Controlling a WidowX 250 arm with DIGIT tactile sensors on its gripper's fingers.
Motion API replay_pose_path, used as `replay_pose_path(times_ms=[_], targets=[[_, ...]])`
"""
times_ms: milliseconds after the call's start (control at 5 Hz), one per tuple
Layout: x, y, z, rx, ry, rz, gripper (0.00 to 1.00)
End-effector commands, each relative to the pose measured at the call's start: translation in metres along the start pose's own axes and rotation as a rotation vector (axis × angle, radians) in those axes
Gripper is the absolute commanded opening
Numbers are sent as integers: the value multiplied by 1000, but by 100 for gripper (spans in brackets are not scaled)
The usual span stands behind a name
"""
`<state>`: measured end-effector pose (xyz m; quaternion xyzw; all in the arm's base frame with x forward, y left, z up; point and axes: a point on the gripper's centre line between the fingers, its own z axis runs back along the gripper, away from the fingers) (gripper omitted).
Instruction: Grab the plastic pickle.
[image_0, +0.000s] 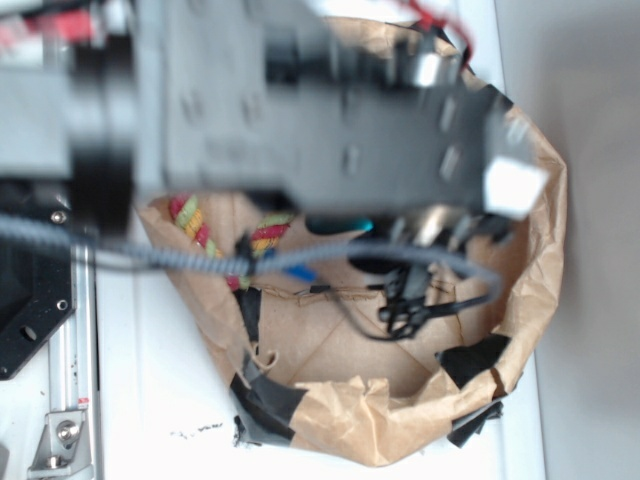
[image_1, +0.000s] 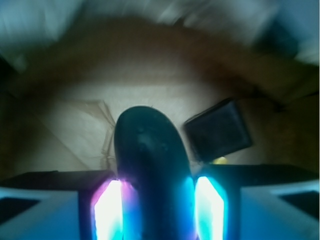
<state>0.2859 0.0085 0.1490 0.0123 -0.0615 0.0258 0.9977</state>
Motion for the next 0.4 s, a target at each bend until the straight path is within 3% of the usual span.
replay_pose_path(times_ms=[0, 200], targets=[[-4, 3, 36, -15, -40, 250, 0], [-4, 5, 31, 29, -23, 310, 65]])
